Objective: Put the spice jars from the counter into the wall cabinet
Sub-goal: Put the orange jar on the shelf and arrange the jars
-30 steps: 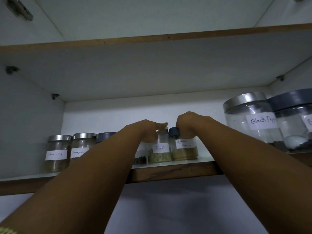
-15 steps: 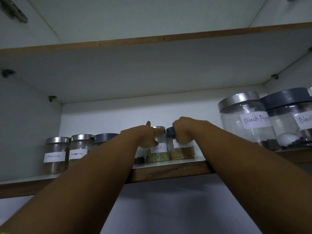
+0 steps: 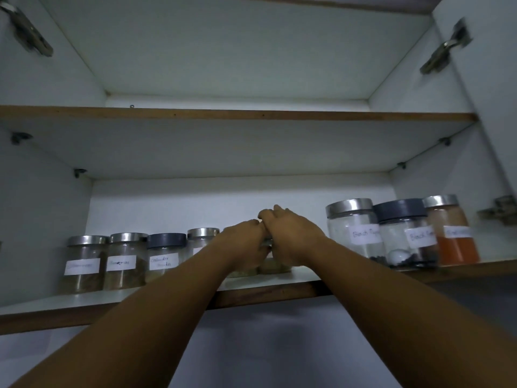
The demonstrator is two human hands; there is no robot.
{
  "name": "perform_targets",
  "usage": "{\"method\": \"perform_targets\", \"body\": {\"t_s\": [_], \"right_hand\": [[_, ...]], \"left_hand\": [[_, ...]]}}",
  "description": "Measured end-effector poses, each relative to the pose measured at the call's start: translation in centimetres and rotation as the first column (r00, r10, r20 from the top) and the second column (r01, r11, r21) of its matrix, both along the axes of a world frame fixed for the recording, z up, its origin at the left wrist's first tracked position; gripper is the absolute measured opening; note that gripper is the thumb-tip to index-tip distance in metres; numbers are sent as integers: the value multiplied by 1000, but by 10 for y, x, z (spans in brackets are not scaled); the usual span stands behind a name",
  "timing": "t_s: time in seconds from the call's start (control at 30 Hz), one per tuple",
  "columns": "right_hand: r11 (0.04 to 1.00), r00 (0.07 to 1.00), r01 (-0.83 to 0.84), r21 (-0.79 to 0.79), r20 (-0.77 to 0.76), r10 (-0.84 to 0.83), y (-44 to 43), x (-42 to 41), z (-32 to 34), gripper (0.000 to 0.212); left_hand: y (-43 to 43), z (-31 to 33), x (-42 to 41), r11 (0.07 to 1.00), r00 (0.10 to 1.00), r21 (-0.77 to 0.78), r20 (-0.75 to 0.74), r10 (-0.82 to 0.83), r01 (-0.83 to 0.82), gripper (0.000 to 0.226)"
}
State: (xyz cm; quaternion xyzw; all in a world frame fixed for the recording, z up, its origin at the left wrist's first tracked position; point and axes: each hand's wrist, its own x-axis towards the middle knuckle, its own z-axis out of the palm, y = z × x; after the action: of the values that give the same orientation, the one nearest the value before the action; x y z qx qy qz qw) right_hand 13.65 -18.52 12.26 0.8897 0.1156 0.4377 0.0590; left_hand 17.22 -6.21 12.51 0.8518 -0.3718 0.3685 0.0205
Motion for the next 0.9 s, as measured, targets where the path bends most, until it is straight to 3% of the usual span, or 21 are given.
{"method": "perform_targets", "body": {"t_s": [0.1,0.2,0.43,0.57,0.7,0.83,0.9], "right_hand": [[998,997,49,-37,54,-47,-11,-33,1,57],[990,985,128,-55,123,-121,-29,-67,4,51],[965,956,251,75,137,-259,-106,-126,12,42],[951,956,276,136,61,-286,-153,-138,18,36],[971,971,228,77,-99,-220,-179,-133,17,36],[986,985,161,43,-68,-158,-187,-120,20,34],[988,987,153,21,-59,-152,-188,-111,22,33]], "left_hand": [[-9,4,-23,998,998,-4,-6,-69,69,32],[-25,9,-45,993,992,-3,37,-122,122,37],[-70,9,-93,986,986,29,34,-164,163,51],[-94,18,-105,995,995,-8,5,-100,100,57],[-123,25,-110,999,1000,-41,-23,-5,4,57],[-143,28,-111,994,993,-27,50,108,-107,33],[-145,32,-109,991,990,-59,73,123,-119,33]]}}
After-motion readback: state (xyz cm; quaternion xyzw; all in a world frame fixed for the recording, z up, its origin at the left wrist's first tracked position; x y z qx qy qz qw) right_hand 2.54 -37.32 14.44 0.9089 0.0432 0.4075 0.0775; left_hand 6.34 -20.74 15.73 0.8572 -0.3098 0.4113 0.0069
